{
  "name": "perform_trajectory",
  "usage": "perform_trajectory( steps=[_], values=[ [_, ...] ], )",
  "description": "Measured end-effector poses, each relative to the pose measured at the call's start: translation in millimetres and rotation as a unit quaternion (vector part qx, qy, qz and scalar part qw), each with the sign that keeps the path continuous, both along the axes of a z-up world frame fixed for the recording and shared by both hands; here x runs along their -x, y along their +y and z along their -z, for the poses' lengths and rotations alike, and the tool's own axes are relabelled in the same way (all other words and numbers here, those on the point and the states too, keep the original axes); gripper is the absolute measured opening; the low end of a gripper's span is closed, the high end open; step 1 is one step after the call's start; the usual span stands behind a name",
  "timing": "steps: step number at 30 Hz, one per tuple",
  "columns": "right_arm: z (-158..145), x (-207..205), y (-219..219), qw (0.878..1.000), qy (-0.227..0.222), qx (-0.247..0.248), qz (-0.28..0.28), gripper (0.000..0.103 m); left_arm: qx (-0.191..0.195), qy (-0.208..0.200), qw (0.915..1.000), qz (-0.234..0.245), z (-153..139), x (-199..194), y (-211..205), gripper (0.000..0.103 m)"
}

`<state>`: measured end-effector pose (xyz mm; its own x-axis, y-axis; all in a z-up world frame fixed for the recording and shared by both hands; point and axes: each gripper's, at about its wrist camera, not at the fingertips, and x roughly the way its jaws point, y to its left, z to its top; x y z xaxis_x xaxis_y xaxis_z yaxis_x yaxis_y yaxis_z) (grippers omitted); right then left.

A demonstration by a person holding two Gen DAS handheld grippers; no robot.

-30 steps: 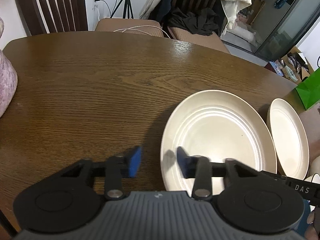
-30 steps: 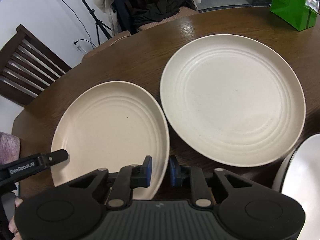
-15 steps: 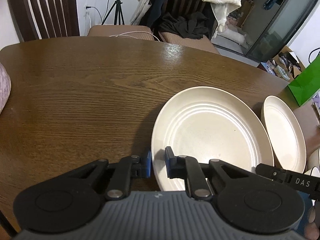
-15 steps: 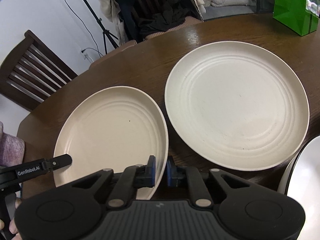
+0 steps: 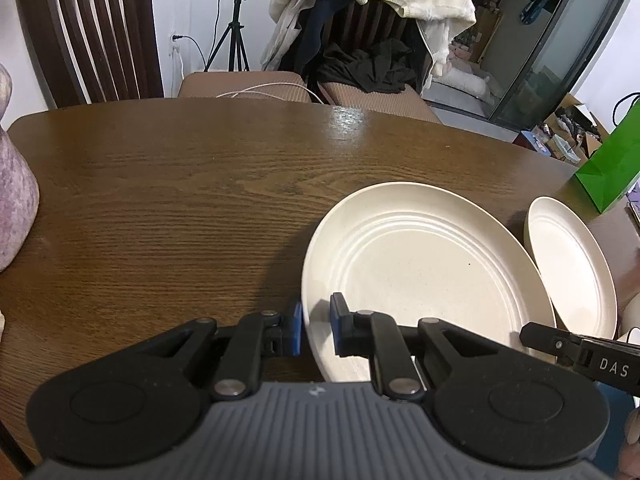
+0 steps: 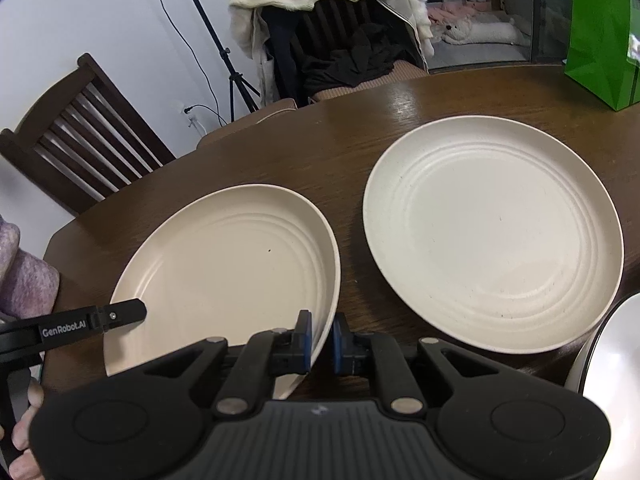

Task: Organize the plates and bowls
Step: 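Lift the beige plate off the table with both grippers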

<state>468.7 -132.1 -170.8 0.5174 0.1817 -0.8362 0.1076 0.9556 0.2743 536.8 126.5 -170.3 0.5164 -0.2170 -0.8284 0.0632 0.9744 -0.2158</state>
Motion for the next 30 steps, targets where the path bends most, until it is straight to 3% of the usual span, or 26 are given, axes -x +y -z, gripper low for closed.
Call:
perform_trajectory(
  steps=[30],
  values=[
    [-59.6,33.3,8.3,0.998,-0.056,-0.020,-0.012,0.010,-0.017,-0.061,0.9980,-0.011,-83.0,61.1,11.2,0.014]
  ],
)
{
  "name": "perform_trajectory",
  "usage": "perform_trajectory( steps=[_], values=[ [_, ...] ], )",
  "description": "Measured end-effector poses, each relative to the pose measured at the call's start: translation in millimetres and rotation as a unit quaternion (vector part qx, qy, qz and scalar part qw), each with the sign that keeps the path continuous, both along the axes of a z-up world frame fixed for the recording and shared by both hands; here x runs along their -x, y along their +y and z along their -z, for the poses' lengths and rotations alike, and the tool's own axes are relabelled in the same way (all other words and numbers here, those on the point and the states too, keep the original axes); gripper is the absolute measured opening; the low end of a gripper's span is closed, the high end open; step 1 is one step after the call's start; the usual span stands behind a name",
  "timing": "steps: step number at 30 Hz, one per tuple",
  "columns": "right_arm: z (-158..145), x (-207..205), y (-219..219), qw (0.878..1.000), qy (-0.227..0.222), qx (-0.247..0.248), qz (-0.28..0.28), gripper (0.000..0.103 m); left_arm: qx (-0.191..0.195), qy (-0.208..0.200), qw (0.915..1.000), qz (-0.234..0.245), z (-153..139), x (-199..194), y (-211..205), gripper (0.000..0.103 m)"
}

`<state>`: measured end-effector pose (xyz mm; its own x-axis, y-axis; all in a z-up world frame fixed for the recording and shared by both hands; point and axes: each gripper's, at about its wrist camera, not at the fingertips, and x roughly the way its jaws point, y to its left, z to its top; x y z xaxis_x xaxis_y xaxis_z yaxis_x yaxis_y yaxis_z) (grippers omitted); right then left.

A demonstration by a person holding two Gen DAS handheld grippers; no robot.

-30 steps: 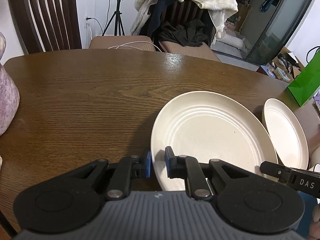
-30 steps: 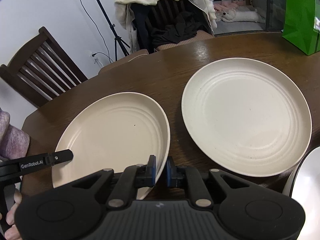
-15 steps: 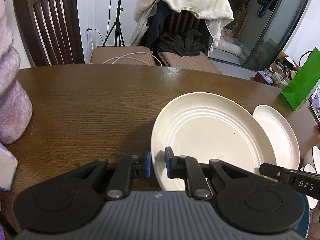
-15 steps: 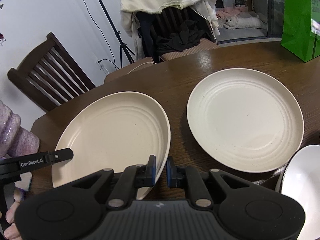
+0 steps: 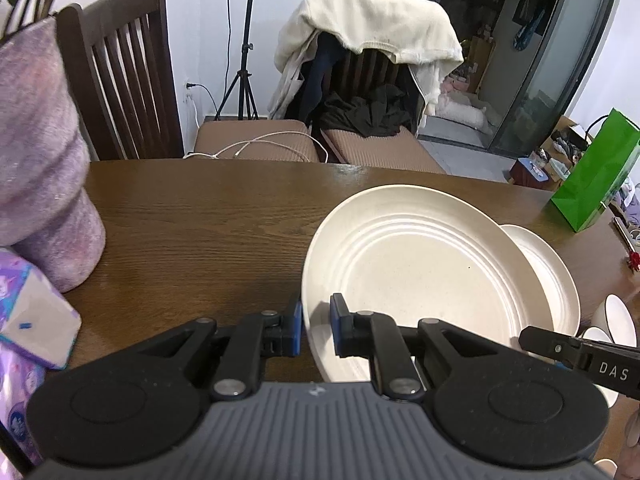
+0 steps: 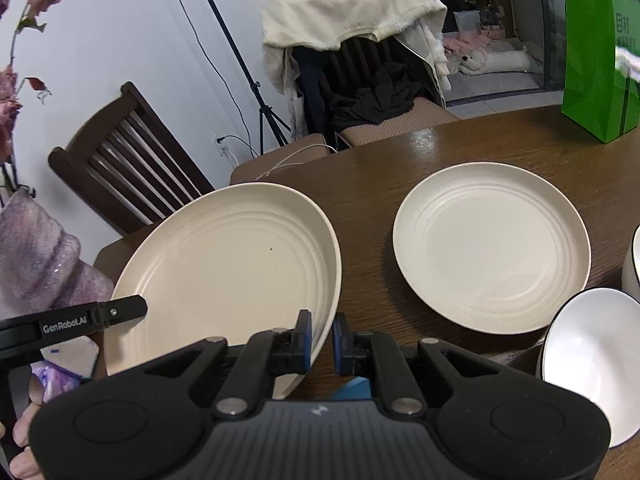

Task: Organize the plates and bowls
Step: 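Lift the beige plate off the table with both grippers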

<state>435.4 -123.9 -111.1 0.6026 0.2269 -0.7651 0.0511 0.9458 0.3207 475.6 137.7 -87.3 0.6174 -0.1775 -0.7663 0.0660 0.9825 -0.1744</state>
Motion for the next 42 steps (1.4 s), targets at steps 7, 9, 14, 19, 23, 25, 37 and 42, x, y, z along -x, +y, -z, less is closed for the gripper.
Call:
perform_trajectory(
  steps=[7,9,14,19,23,25,37,42],
  values=[
    [-15.5,14.3,-1.0,1.000,-0.012,-0.001,-0.012,0.010,-0.004,-0.010,0.9999,-0.005,-17.3,22.4,0.6,0.014],
    [-20.7,19.2,-0.2,1.000,-0.016,-0.001,-0.015,0.010,-0.004,-0.013,0.9999,-0.007,-22.8,28.6,1.5,0.014],
    [-32.9,32.3,2.7,0.999,-0.024,0.000,-0.023,0.010,-0.005,-0.018,0.9997,-0.013,-35.2,45.6,2.4,0.014],
    [-42.9,48.5,4.2,0.999,-0.030,0.000,-0.029,0.010,-0.003,-0.021,0.9996,-0.019,-44.7,61.5,4.4,0.014],
    [-48.8,59.1,5.1,0.999,-0.032,-0.002,-0.033,0.010,-0.006,-0.024,0.9994,-0.024,-52.5,76.1,4.6,0.015],
    [-52.3,66.1,5.5,0.999,-0.034,-0.003,-0.034,0.010,-0.006,-0.025,0.9993,-0.025,-56.7,82.9,5.0,0.014],
    [-69.0,106.7,0.3,0.998,-0.050,-0.008,-0.044,0.010,-0.019,-0.037,0.9987,-0.028,-75.5,127.2,-4.4,0.014],
    [-73.3,123.5,-4.0,0.998,-0.052,-0.010,-0.045,0.011,-0.021,-0.040,0.9986,-0.029,-80.6,144.8,-11.9,0.015]
  ],
)
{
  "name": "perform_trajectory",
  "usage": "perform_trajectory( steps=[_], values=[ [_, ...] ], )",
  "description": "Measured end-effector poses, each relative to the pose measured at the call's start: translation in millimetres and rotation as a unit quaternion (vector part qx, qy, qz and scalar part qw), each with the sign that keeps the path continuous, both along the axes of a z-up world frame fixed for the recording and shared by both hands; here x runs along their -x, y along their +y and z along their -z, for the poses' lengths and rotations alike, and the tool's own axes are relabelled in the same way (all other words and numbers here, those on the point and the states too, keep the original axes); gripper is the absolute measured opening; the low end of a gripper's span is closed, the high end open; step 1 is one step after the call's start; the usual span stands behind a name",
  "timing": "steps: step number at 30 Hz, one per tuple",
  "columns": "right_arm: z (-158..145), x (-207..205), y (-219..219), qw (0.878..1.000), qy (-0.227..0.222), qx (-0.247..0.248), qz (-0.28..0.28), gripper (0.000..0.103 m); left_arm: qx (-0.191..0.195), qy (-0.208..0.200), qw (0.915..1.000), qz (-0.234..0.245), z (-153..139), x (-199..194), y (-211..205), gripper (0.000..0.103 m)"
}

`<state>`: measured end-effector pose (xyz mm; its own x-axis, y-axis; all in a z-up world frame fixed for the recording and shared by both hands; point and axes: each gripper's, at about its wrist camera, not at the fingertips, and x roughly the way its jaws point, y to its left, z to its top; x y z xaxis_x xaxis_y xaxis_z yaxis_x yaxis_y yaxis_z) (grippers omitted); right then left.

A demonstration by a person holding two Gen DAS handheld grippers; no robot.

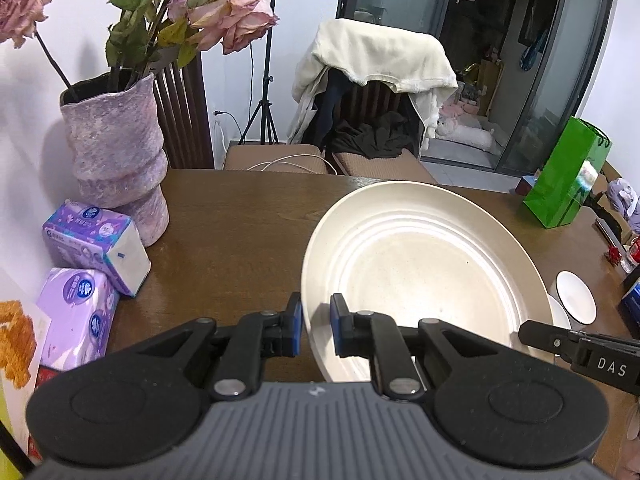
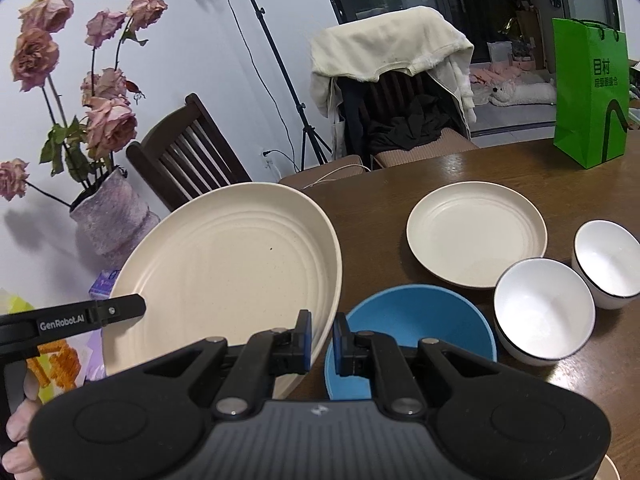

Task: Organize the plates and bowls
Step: 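Lift the beige plate off the table with both grippers, then carry the held beige plate with both grippers over the first placed plate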

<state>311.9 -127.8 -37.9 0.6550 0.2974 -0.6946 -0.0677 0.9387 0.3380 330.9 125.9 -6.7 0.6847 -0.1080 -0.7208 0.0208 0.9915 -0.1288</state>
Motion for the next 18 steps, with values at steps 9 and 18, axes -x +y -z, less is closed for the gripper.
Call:
perform_trajectory(
  steps=[9,18],
  values=[
    [-7.9,32.1,-15.7,1.000,-0.005,0.002,-0.004,0.011,0.004,-0.005,1.0000,-0.001,-9.5,30.7,-16.3,0.015],
    [-14.5,59.5,-33.6,1.000,-0.010,0.004,-0.006,0.011,0.006,-0.008,0.9999,-0.001,-14.7,61.6,-33.5,0.015]
  ],
)
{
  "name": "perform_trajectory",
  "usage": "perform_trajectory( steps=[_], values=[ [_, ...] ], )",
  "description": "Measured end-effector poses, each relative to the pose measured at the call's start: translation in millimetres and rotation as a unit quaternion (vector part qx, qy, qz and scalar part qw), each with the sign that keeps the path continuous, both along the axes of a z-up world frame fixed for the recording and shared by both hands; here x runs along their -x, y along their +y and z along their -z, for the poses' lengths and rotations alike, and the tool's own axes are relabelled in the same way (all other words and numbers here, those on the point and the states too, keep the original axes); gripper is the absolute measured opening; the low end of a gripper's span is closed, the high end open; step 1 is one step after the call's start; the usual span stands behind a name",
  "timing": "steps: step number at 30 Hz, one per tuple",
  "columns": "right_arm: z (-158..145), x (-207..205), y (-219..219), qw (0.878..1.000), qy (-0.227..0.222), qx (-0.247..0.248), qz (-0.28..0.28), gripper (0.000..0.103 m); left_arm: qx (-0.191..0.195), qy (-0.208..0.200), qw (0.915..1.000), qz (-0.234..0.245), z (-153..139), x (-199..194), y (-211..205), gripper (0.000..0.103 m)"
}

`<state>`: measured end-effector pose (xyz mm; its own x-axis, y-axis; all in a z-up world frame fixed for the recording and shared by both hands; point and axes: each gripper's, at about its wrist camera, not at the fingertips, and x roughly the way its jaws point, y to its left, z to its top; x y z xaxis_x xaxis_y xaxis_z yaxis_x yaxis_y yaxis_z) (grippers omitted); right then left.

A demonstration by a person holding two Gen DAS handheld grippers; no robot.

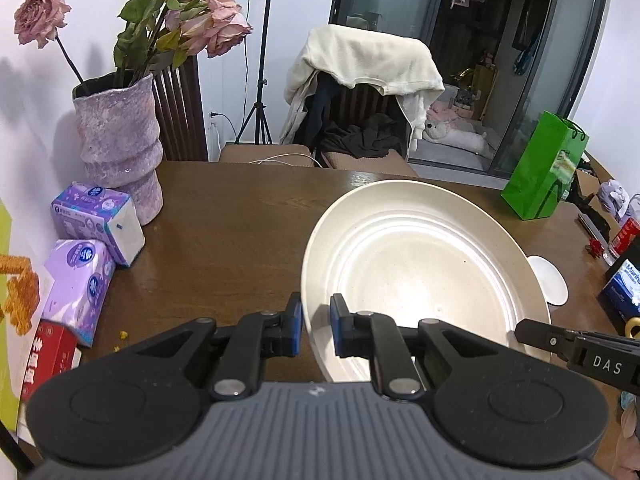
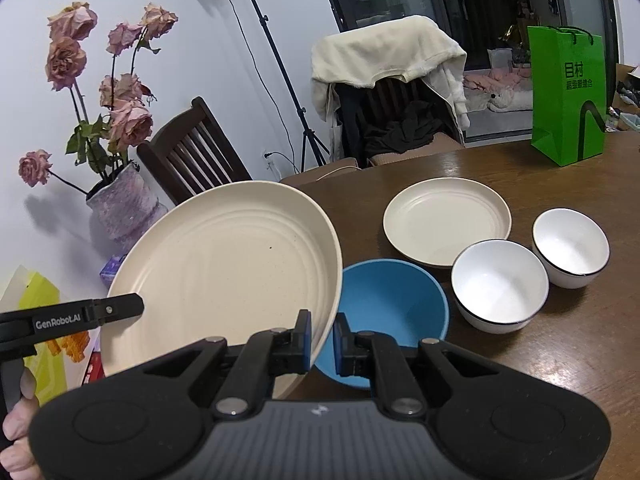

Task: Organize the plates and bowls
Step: 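Carry the held beige plate with both grippers over the first placed plate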

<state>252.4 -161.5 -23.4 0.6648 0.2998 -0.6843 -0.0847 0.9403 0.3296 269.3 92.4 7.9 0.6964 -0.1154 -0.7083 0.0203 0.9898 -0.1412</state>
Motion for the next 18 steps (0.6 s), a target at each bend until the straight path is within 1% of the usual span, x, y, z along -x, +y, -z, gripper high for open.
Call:
perform_trajectory(
  steps=[18],
  values=[
    [-6.7,47.9,-26.9,1.000,-0.002,0.011,-0.019,0.011,0.013,-0.004,0.9998,-0.012,1.0,54.2,-22.5,0.014]
  ],
)
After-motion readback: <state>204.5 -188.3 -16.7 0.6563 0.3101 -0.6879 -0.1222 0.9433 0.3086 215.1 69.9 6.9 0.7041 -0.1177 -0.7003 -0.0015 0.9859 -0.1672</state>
